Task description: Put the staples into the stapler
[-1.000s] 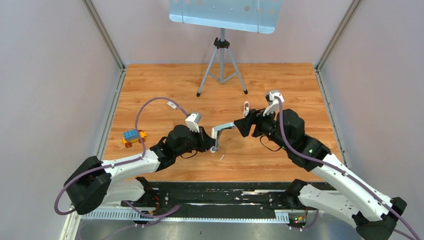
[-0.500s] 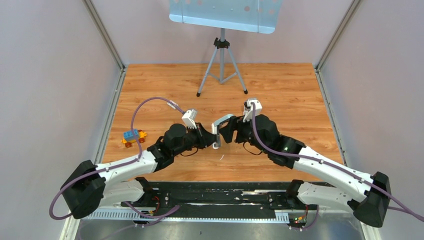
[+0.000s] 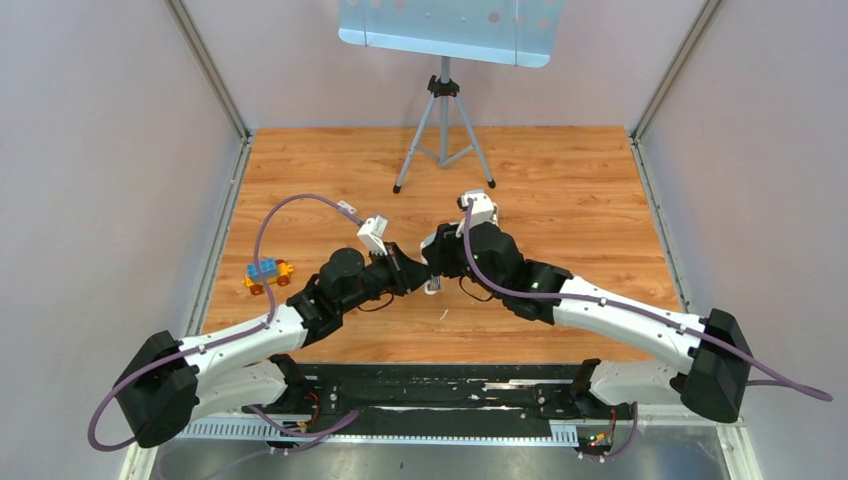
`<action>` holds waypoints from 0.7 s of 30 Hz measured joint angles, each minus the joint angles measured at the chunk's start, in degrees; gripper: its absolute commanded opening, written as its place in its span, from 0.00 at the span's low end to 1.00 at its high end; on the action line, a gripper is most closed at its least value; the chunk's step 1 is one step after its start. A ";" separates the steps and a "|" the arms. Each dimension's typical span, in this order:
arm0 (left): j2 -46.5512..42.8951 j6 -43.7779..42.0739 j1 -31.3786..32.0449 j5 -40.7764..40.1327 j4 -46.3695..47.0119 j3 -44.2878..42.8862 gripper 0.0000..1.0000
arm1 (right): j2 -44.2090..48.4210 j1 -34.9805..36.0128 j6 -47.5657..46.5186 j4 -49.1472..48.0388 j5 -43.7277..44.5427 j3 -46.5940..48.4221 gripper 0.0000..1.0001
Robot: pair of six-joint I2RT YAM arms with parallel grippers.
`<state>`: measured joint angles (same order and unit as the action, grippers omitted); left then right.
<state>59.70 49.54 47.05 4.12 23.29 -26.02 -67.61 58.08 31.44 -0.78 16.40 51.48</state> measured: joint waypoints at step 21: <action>-11.61 -4.83 -0.09 -6.93 -10.36 1.60 0.73 | -4.28 0.66 -3.13 -1.75 6.58 2.82 0.13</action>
<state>48.10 44.71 46.96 -2.81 12.93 -24.43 -71.90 58.74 28.32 -2.52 22.98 54.30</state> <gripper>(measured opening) 0.658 0.374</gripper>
